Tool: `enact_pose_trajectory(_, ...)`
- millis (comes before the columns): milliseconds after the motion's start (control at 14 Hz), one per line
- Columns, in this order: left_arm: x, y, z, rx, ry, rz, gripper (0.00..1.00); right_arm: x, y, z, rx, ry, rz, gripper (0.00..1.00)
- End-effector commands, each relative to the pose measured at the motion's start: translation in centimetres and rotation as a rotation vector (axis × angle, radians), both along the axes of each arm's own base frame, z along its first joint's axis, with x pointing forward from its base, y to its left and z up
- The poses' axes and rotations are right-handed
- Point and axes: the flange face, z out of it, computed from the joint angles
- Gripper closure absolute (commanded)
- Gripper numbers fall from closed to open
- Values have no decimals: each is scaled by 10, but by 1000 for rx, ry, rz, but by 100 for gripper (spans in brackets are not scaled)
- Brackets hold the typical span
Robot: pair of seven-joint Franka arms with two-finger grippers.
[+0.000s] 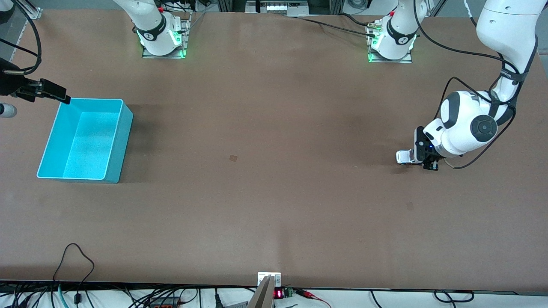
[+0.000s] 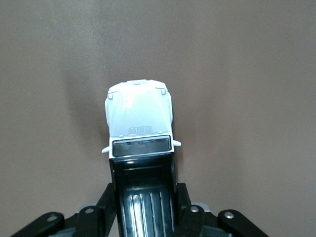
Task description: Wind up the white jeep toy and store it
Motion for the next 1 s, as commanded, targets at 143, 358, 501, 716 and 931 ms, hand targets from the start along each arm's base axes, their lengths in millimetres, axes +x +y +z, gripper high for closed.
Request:
enact_pose_trajectory(143,-5,0,-2,9,5,5,67,-5,0,3,17,2,15,0)
enact_pose_trajectory(358,-6,0,-4,9,10,6,67,-5,0,2,17,2,15,0)
enact_pose_trajectory(501,-6,3,-6,8,13,10,67,-5,0,2,17,2,15,0)
enact_pose_trajectory(716,-7,6,-11,6,20,12,69,-5,0,2,22,2,15,0)
enact_pose_trajectory(931,-10,25,-19,2,34,38,69,-5,0,2,22,1,13,0)
